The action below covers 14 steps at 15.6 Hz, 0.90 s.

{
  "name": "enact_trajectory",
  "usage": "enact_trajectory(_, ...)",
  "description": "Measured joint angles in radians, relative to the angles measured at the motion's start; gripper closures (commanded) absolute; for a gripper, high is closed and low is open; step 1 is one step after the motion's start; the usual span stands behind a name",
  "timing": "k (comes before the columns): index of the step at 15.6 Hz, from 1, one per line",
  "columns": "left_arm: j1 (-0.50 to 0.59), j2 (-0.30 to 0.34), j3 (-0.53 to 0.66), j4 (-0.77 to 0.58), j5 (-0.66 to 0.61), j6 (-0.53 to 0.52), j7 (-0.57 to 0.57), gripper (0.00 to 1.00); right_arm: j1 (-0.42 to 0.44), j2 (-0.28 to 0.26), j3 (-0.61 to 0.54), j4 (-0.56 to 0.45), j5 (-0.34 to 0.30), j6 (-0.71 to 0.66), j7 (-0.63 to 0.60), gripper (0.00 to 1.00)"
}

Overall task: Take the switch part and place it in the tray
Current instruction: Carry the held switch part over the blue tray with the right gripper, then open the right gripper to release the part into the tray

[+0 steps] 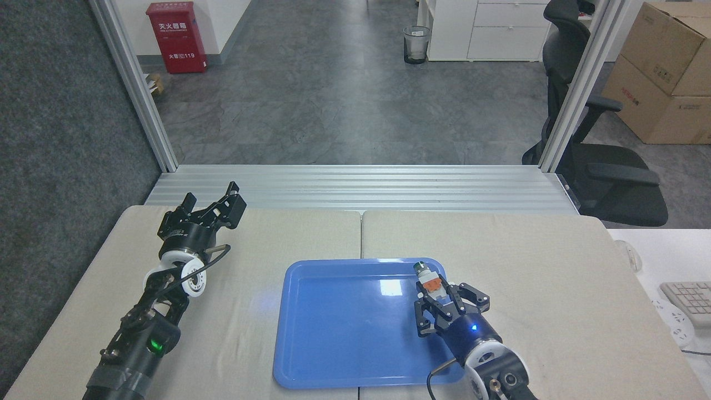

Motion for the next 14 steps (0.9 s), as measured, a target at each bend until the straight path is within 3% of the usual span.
enact_trajectory(2, 0.0, 0.0, 0.0, 0.0, 0.0, 0.0, 0.0, 0.0, 0.002, 0.022, 0.032, 0.008, 0.024, -0.021, 0.005, 1.0)
enact_trajectory(3, 0.0, 0.0, 0.0, 0.0, 0.0, 0.0, 0.0, 0.0, 0.004, 0.035, 0.046, 0.012, 0.032, -0.03, 0.01, 0.92)
enact_trajectory(4, 0.0, 0.0, 0.0, 0.0, 0.0, 0.0, 0.0, 0.0, 0.008, 0.046, 0.058, 0.016, 0.038, -0.035, 0.019, 0.65)
enact_trajectory(5, 0.0, 0.0, 0.0, 0.0, 0.0, 0.0, 0.0, 0.0, 0.012, 0.055, 0.067, 0.021, 0.042, -0.039, 0.024, 0.28)
enact_trajectory(6, 0.0, 0.0, 0.0, 0.0, 0.0, 0.0, 0.0, 0.0, 0.016, 0.065, 0.075, 0.026, 0.044, -0.039, 0.027, 0.04)
enact_trajectory(10, 0.0, 0.0, 0.0, 0.0, 0.0, 0.0, 0.0, 0.0, 0.02, 0.099, 0.081, 0.045, 0.04, -0.013, 0.028, 0.02)
enact_trajectory(14, 0.0, 0.0, 0.0, 0.0, 0.0, 0.0, 0.0, 0.0, -0.057, 0.126, 0.029, 0.063, -0.001, 0.004, 0.02, 0.02)
